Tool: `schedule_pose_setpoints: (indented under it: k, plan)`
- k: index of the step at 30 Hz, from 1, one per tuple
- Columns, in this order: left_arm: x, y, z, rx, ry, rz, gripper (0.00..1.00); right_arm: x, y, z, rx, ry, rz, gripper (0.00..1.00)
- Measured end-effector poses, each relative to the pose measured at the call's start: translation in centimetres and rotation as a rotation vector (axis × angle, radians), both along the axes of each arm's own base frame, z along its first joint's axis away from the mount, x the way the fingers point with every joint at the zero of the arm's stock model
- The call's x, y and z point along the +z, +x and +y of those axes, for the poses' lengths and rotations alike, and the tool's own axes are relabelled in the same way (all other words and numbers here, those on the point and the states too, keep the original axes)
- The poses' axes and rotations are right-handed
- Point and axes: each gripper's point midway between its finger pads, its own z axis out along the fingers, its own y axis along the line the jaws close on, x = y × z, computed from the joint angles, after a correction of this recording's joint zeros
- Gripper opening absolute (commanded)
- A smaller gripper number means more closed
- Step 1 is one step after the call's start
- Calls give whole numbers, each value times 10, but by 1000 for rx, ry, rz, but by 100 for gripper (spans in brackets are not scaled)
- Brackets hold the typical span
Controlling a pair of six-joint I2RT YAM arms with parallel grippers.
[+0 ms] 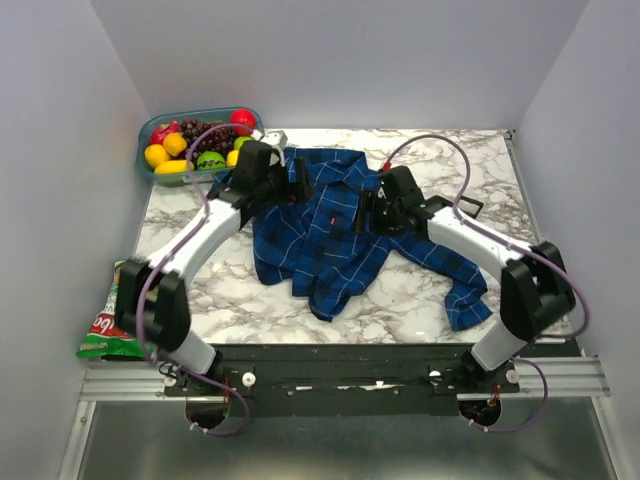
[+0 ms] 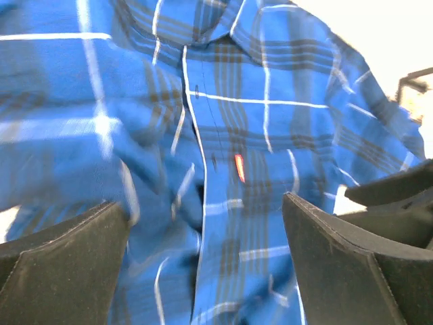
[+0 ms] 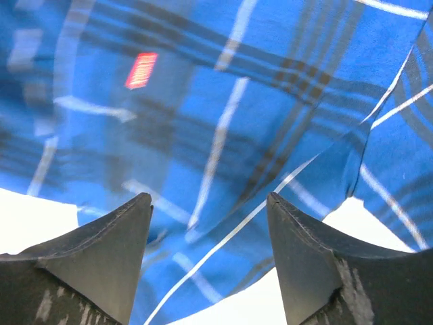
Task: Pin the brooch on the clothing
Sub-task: Flatten out the crumpled clothing at the center of the board.
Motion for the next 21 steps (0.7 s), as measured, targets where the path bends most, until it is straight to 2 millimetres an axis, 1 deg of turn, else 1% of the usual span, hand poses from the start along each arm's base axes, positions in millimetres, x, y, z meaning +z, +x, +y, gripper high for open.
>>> schedule_pose_setpoints:
  k: [1,2,3,4,5,6,8,9,12,14,16,17,19,21]
  plan:
    - [18,-13,8,17,-5,-42,99,12,-4,2,10,11,-23,78]
    - [30,-26,17,38,-10,-71,99,25,-10,6,24,29,-55,79]
    - [38,-36,24,54,-17,-95,99,39,-21,9,42,48,-84,79]
    - [48,-52,34,84,-30,-127,99,48,-32,12,58,65,-101,79]
    - [50,-66,43,106,-41,-136,99,54,-44,17,79,81,-113,79]
    - [46,-76,50,127,-45,-131,99,57,-56,20,96,91,-119,79]
    - [31,-97,61,165,-56,-102,99,53,-80,26,128,98,-104,79]
    - [15,-107,65,183,-61,-70,99,47,-94,29,144,95,-87,78]
    - [-48,-144,81,237,-39,86,99,23,-136,40,204,60,-24,78]
    - [-82,-169,92,281,-31,177,99,14,-161,49,237,47,7,78]
    - [-99,-181,101,327,-39,220,99,11,-180,58,264,42,21,78]
    - [-105,-183,104,350,-46,233,98,11,-187,62,276,45,24,78]
    - [-110,-182,107,380,-59,239,96,10,-200,71,294,49,32,78]
    - [-115,-177,108,400,-71,244,90,5,-204,79,294,36,43,78]
